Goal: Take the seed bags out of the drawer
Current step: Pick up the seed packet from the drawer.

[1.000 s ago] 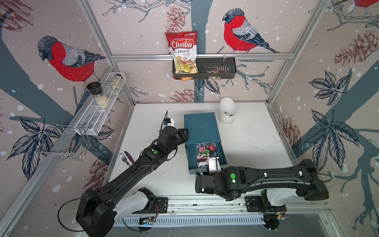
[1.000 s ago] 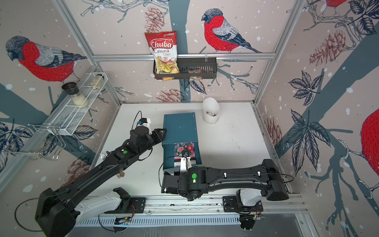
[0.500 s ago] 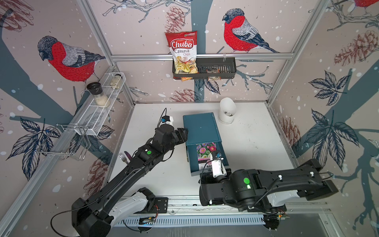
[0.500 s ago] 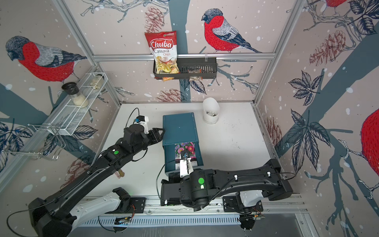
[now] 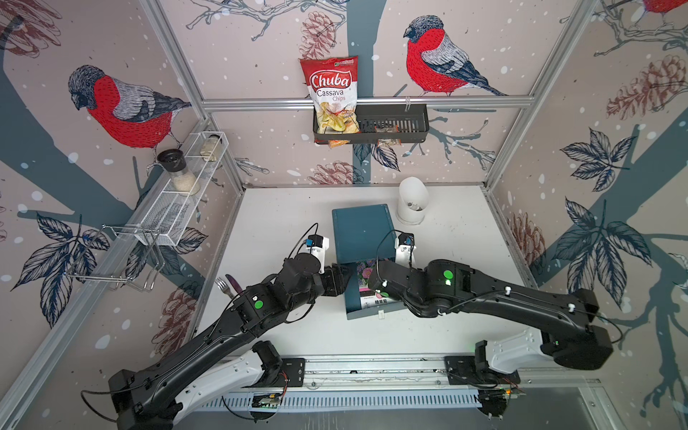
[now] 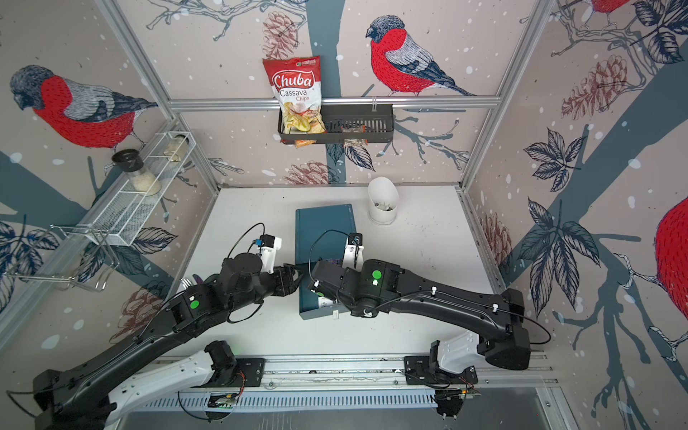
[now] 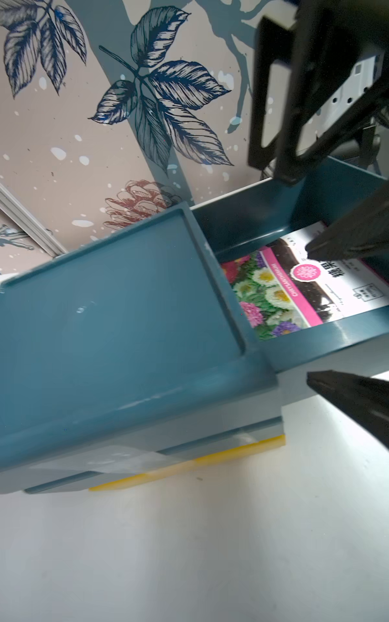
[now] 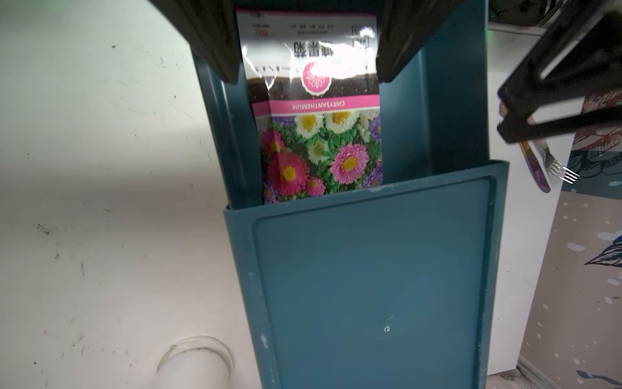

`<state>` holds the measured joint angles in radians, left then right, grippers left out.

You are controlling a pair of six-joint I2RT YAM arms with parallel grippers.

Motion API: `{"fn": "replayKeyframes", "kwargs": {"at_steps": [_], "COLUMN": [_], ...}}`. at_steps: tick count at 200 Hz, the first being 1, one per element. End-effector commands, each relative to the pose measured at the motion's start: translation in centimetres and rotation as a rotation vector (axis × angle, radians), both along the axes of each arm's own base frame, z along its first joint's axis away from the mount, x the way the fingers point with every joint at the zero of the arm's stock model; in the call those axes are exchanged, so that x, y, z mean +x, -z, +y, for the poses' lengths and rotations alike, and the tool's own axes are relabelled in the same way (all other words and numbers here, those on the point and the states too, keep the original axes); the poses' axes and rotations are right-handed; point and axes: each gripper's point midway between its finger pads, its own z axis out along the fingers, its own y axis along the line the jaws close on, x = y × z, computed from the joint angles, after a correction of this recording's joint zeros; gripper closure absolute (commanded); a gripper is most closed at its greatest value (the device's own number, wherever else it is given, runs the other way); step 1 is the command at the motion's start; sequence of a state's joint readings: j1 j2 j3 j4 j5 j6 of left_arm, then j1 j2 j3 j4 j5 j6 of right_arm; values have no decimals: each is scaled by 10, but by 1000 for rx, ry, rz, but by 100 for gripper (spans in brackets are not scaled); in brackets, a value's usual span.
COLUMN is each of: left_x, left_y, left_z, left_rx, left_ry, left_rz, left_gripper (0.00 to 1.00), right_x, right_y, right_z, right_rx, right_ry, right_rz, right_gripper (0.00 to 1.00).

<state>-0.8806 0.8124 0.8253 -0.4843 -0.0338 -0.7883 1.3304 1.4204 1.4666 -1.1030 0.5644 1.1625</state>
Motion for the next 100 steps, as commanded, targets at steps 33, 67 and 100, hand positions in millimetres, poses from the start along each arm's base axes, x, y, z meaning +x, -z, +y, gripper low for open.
{"fn": "replayKeyframes", "kwargs": {"at_steps": [33,67,100], "left_x": [-5,5,14], "left_y": [27,35,35], "left_z": [1,8,9], "left_rx": [52,106,124], "left_ry": [-1,-58,-84], "left_rz": [65,52,22], "left_gripper": [45,54,56], "right_x": [16,23,33], "right_y": [33,41,48], "right_z": [6,-4,-12], "right_rx": [-43,-88,-197], "right_ry": [-22,67,152], "right_rz": [59,48,28], "right_gripper": [28,3,0]}}
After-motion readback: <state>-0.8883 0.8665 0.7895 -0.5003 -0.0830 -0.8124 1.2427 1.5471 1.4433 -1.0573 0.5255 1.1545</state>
